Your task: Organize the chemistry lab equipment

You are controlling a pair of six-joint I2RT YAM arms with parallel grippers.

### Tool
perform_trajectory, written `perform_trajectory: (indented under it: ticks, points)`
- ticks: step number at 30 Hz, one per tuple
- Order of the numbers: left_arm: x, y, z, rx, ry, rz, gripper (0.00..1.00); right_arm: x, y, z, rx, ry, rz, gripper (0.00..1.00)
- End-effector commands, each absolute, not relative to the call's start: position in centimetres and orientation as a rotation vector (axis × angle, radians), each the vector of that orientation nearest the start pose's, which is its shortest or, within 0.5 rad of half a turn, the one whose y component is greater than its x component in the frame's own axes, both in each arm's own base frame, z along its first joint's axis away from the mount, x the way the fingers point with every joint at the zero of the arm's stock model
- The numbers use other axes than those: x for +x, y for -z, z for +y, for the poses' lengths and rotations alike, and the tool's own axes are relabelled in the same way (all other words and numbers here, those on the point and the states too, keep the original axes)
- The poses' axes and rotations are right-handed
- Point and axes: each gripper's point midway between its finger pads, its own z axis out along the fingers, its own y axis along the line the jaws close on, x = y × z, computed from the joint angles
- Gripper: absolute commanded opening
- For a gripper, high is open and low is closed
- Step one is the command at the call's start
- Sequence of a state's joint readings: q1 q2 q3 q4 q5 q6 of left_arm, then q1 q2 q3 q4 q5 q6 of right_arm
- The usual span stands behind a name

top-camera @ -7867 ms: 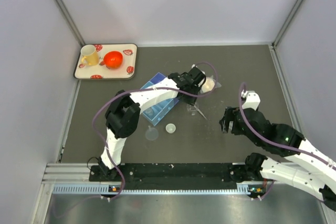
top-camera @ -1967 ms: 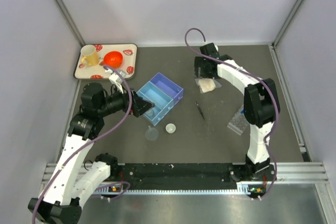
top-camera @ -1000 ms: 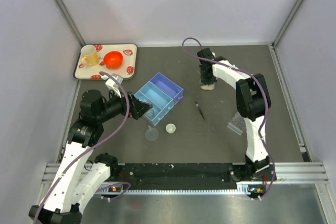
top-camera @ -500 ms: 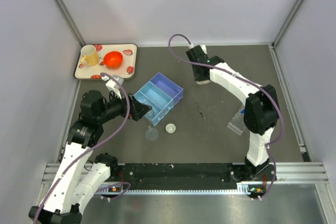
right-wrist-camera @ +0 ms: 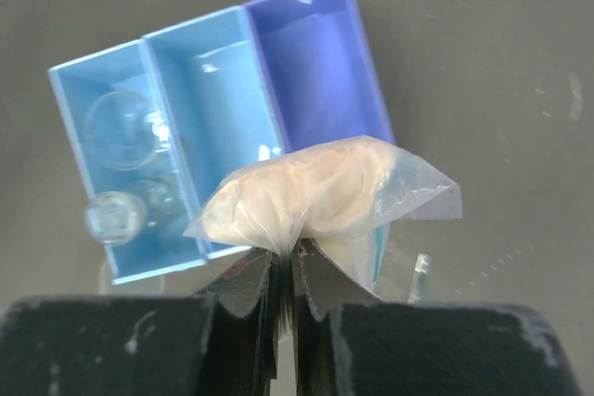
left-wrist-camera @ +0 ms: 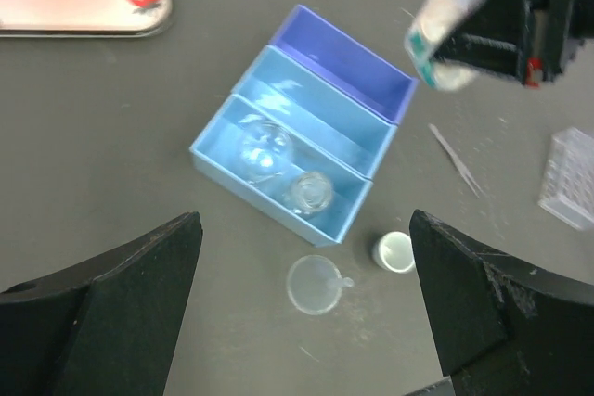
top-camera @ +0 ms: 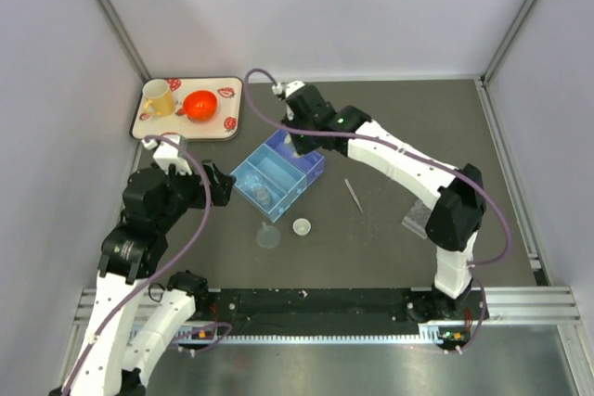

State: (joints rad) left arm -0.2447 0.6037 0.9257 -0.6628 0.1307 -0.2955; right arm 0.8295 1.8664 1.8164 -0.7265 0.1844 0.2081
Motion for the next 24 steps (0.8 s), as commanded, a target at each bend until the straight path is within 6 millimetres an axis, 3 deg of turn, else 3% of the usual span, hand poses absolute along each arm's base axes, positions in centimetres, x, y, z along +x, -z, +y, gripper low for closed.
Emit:
perform_trajectory:
  ticks: [1,6,11,18,24]
  points:
    - [21.8,-29.5,-4.9,-0.122,0.279,1.888,0.99,33.1,-20.7,39.4,-0.815,-0.419,2.226,0.0]
    - [21.6,-29.6,-4.5,-0.143,0.264,1.892,0.99,32.0,-18.1,41.9,-0.894,-0.488,2.267,0.0]
    - [21.4,-29.6,-4.6,-0.142,0.273,1.888,0.99,31.6,-15.7,42.5,-0.923,-0.497,2.314,0.0]
    - [21.3,-29.3,-4.8,-0.137,0.283,1.896,0.99,31.5,-12.4,42.4,-0.942,-0.443,2.374,0.0]
    - [21.2,-29.3,-4.9,-0.131,0.293,1.893,0.99,32.7,-9.5,40.7,-0.922,-0.277,2.408,0.0]
